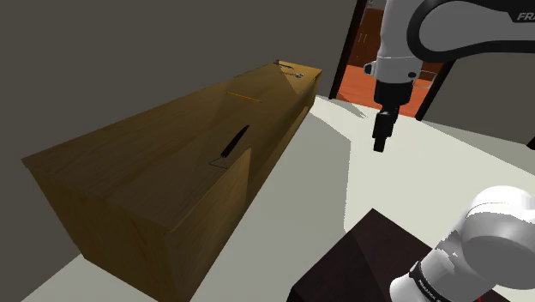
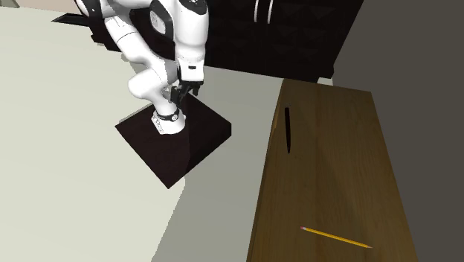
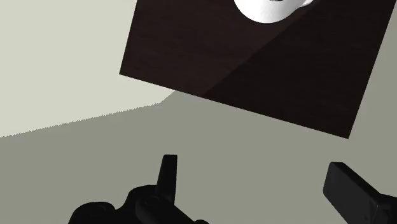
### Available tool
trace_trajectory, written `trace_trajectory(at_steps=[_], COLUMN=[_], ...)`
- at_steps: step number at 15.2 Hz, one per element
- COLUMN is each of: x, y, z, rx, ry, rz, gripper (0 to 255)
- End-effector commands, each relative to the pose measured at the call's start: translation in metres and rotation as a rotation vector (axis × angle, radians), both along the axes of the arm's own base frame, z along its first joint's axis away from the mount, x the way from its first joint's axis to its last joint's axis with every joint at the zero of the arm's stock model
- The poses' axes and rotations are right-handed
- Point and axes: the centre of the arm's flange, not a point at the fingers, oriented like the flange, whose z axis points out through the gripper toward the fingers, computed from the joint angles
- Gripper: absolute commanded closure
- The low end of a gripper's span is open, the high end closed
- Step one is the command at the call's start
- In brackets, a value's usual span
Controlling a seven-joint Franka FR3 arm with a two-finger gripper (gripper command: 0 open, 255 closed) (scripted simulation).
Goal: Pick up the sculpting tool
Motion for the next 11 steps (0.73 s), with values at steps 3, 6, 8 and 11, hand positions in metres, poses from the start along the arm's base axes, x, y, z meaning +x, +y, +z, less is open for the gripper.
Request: trace_trajectory(at_steps=[3, 6, 8, 11], x=[0.01, 0.028, 0.042, 0.065], y=[0.021, 0.051, 0.069, 0.096], z=[-0.005, -0.011, -0.016, -0.021], rx=[0.007, 0.017, 0.023, 0.033], ry=[-0.007, -0.018, -0.025, -0.035], rz=[-0.072, -0.18, -0.252, -0.359], gripper=[0, 0, 0, 0])
